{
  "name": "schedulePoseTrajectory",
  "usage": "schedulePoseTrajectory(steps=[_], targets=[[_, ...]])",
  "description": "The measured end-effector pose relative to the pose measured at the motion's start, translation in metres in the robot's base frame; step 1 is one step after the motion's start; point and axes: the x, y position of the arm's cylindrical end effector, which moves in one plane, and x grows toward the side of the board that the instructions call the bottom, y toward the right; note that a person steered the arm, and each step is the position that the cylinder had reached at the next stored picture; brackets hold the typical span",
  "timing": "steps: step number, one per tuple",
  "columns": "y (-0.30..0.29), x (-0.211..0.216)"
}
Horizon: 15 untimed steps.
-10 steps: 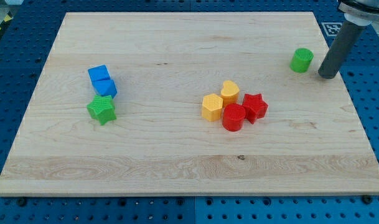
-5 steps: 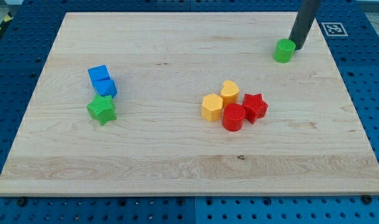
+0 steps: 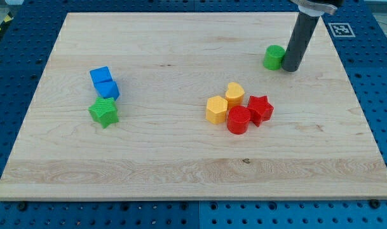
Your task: Move green circle to the parallel top of yellow hexagon
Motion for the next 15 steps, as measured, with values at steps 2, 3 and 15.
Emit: schedulePoseTrajectory(steps=[2,3,15], targets=[[0.036,-0.001],[0.047,-0.013],[-0.067,-0.049]])
